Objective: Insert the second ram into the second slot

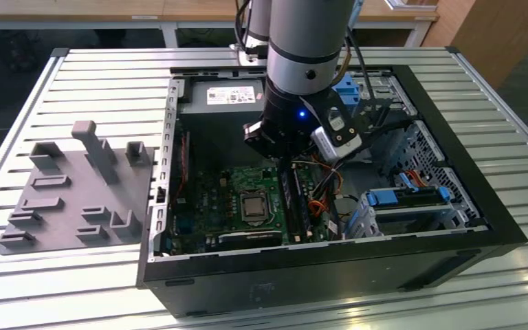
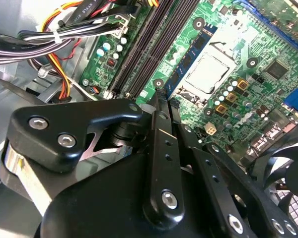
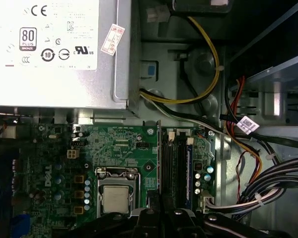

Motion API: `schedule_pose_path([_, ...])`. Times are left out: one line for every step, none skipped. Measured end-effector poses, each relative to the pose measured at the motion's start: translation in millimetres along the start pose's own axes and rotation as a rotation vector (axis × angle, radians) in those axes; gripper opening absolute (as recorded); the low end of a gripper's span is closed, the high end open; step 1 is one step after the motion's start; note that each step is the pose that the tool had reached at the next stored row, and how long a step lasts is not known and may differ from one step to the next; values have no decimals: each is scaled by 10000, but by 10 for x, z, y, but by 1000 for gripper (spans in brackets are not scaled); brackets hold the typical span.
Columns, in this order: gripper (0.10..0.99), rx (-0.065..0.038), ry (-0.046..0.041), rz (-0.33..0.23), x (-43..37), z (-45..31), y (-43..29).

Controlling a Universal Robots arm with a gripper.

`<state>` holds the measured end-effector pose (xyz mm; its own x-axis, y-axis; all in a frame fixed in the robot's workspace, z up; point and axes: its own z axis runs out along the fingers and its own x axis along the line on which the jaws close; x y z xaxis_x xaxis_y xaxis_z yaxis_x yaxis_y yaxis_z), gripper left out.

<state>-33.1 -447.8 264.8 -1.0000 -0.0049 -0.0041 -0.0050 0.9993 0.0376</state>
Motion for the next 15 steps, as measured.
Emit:
schedule_pose_path([137,-1,0,1,0,9,-1])
schedule_pose_path([137,0,2,1,0,15,-1])
schedule_pose_path([137,-1,3,2,0,24,-2])
schedule_pose_path([137,-1,3,2,0,33,-2])
schedule_pose_path([137,-1,4,1,0,41,-2])
schedule_pose_path([137,0,4,0,0,45,-3])
schedule_pose_path([137,0,4,1,0,49,-3])
schedule_pose_path([137,1,4,1,0,51,-4])
schedule_pose_path([137,0,4,1,0,52,-7])
schedule_pose_path([137,0,4,1,0,52,-9])
schedule_pose_path([137,-1,4,1,0,53,-13])
schedule_pose_path([137,0,5,1,0,52,-19])
schedule_pose_path([137,-1,4,1,0,53,-26])
schedule_pose_path([137,-2,4,1,0,53,-33])
schedule_pose_path([137,-1,4,1,0,52,-43])
